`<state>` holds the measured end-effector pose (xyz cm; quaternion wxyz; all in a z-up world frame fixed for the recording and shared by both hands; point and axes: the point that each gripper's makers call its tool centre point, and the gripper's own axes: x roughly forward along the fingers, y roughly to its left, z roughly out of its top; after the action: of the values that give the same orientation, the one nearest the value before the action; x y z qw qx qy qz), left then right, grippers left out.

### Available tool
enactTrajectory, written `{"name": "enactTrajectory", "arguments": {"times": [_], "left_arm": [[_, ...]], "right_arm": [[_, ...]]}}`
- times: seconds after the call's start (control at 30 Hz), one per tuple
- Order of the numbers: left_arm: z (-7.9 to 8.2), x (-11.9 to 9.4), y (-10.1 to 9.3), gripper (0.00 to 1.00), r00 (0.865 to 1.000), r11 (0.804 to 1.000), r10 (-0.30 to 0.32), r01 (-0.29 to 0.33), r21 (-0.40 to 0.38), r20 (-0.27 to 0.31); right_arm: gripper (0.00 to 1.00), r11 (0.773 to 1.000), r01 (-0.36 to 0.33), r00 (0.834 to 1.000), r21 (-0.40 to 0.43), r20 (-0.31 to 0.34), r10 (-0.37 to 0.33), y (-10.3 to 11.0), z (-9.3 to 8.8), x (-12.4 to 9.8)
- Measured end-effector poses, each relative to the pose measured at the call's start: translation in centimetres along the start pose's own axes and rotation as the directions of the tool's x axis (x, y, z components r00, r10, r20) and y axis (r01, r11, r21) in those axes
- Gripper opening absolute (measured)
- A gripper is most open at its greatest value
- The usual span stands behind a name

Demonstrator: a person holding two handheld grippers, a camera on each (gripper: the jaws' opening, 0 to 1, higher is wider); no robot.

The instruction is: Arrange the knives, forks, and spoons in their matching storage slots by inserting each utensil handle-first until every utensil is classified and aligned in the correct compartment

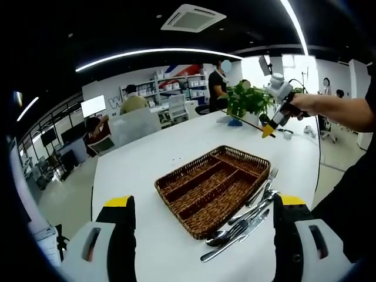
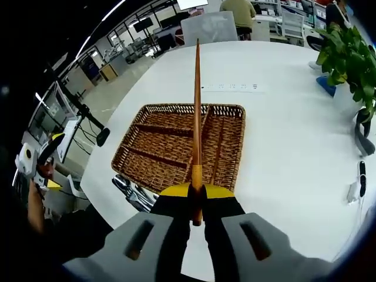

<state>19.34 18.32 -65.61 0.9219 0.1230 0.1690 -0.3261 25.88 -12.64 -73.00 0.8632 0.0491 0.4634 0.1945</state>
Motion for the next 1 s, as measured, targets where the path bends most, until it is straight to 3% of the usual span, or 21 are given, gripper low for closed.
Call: {"name": "enactTrajectory", "arguments": {"times": [0.27,0.6,1.0], "left_arm": [[0.0,-0.3,0.0,0.99,1.0,1.0,0.018,-0.018,0.006,0.009],[-0.2,-0.7,0.1,0.99,1.0,1.0,0.029,-0.029,0.006,0.006],[-0.2,-1.4,0.4,0.99,0.999,0.999,0.044,-0.045,0.019,0.016]], "right_arm": [[0.05,0.998,0.041,0.999,0.052,0.005,-0.041,-1.8,-0.7,2.3],[0.05,0.993,0.048,0.999,0.105,-0.029,-0.045,-2.0,-1.9,4.8],[0.05,0.992,0.066,0.996,0.112,-0.073,-0.058,-2.2,-3.9,6.6]]}}
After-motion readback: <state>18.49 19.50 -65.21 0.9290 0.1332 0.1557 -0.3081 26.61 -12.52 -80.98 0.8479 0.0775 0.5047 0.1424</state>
